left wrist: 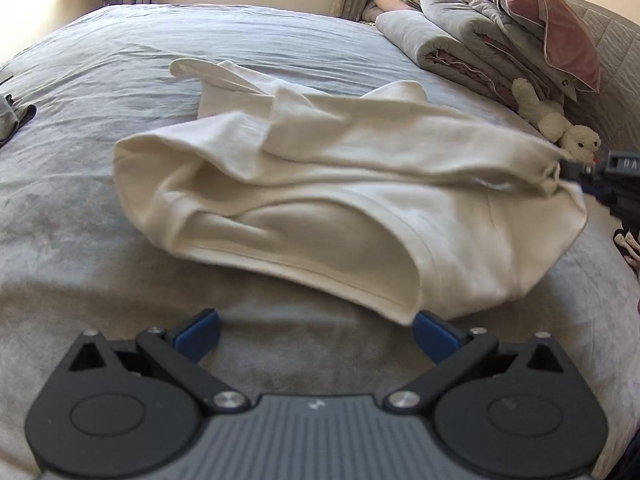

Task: Fold clothes

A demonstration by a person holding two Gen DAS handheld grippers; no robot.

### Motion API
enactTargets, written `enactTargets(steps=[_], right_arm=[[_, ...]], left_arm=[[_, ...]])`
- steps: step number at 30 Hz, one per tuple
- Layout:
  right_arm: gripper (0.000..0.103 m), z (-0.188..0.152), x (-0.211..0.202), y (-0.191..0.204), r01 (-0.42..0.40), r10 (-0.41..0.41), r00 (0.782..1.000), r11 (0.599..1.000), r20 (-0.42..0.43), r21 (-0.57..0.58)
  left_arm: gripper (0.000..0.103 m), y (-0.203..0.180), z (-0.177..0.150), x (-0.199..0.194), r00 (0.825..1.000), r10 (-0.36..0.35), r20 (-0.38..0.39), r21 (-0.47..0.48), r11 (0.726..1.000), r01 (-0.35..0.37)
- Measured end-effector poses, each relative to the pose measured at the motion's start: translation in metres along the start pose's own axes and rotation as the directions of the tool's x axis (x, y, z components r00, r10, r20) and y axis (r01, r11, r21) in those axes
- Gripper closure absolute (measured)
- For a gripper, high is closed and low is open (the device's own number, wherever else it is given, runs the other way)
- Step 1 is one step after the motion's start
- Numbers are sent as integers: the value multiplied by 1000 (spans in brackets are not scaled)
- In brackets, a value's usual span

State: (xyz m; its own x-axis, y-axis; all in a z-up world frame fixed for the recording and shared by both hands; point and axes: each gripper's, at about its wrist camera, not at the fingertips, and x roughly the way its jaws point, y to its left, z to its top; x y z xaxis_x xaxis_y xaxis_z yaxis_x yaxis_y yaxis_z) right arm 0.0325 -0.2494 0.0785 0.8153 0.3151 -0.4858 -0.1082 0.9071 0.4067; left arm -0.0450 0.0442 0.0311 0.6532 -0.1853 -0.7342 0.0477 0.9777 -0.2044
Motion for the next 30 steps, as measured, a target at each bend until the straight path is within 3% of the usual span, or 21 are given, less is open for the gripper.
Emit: enactTargets(steps=[4,6,10,14,15,16,17,20,22,26,29,30], right_arm=[[94,-5,-3,-6,-4,4,1000,997,-8,73],[93,-6,-6,2,-38,39,999,998,-15,43],[85,-12,1,14,-25,22,997,998,-68,-53],[79,-15,7,12,-8,3,997,998,-72,-68],[69,-14,8,13,-12,7,998,997,-70,-71],[57,-15,8,14,-20,14,997,996,-73,-81],[57,-16,9,17,-27,19,997,995,-80,-99],[58,-22,10,25,-8,-7,997,983,-83,-183],[72,-21,10,28,-10,-8,996,980,-90,-198],[78,-20,4,30,-39,19,995,975,-94,-219],[81,-17,-7,36,-120,103,990,972,-94,-203],[86,-15,-13,37,-163,149,985,968,-89,-191]], left_arm=[[0,-1,0,1,999,-50,21,-36,998,51],[0,-3,0,3,997,-77,29,-56,995,78],[0,-16,4,18,998,-30,60,-50,998,33],[1,-30,7,34,994,19,112,-19,1000,-17],[2,-33,8,37,991,27,128,-5,1000,-27],[17,-33,10,38,989,35,143,3,999,-36],[43,-32,13,39,987,48,154,3,999,-49],[87,-19,24,35,988,29,153,-71,997,-18],[94,-11,29,29,987,22,159,-98,995,-7],[97,-11,34,10,975,53,217,-63,997,-40],[98,-10,39,-6,963,71,259,-46,997,-62],[98,-6,41,-13,961,70,269,-55,997,-58]])
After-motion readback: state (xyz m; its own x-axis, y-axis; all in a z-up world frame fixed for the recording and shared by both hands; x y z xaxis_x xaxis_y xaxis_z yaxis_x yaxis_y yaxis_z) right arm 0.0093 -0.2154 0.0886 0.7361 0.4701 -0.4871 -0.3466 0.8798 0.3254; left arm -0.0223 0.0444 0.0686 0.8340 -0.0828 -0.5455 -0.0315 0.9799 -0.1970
